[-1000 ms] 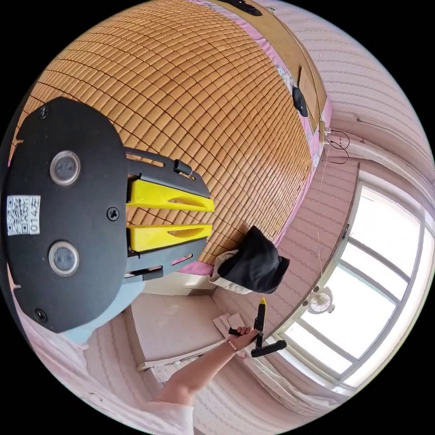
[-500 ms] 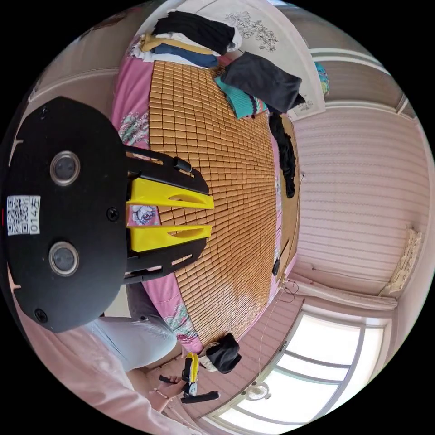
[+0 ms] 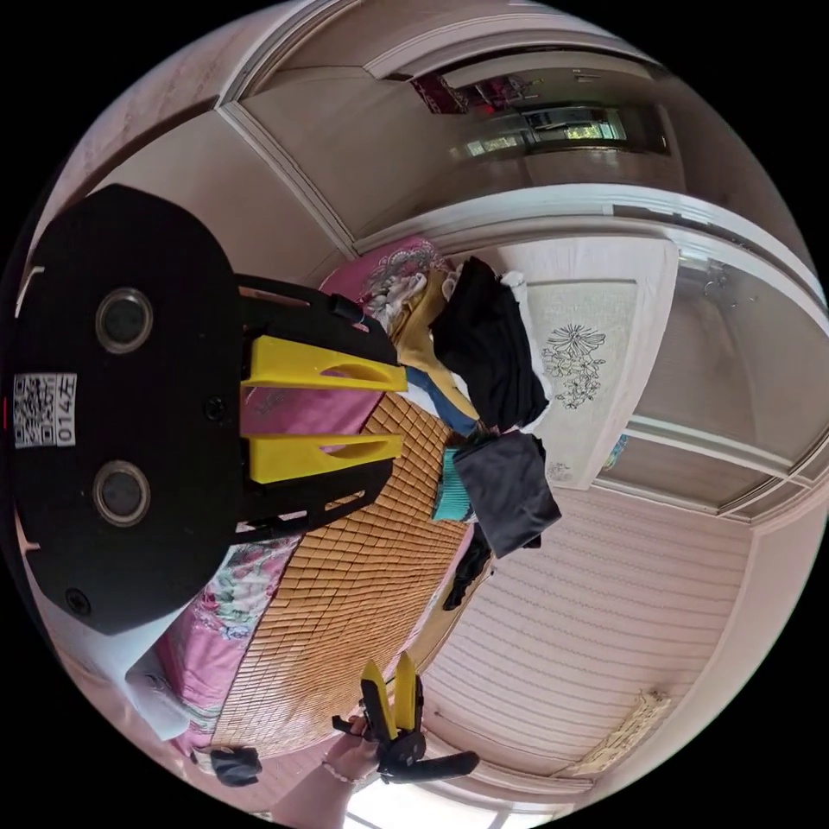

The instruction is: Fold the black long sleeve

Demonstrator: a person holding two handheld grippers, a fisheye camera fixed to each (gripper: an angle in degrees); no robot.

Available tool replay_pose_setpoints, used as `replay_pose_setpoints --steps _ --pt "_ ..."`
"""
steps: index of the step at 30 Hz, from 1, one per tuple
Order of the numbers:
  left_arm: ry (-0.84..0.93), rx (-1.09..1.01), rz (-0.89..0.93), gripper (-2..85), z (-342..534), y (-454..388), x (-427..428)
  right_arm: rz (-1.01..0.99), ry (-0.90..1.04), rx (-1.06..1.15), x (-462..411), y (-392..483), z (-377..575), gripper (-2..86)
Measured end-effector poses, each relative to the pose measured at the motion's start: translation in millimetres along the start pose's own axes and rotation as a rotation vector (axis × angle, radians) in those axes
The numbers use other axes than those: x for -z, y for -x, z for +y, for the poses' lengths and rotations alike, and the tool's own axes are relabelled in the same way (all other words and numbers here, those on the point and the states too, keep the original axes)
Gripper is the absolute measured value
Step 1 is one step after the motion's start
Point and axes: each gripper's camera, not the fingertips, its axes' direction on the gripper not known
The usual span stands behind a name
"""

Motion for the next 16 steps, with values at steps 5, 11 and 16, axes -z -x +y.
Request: replay_pose_setpoints --steps 5,11,16 --pt "-0.065 0.108 -0.069 8.2 -65.7 81.1 -28.1 0.066 -0.055 0.05 -42.1 -10.4 -115.2 12.2" --pt "-0.041 0.173 -0.069 10.9 -130.3 137.7 -80.2 0.013 -0.046 0.066 -119.7 -30.0 -244.5 15.7" --pt "0.079 0.139 -0.052 12.7 -152.1 150.0 -129.5 0.047 -0.071 -0.052 -173.0 -61.6 -326.9 16.3"
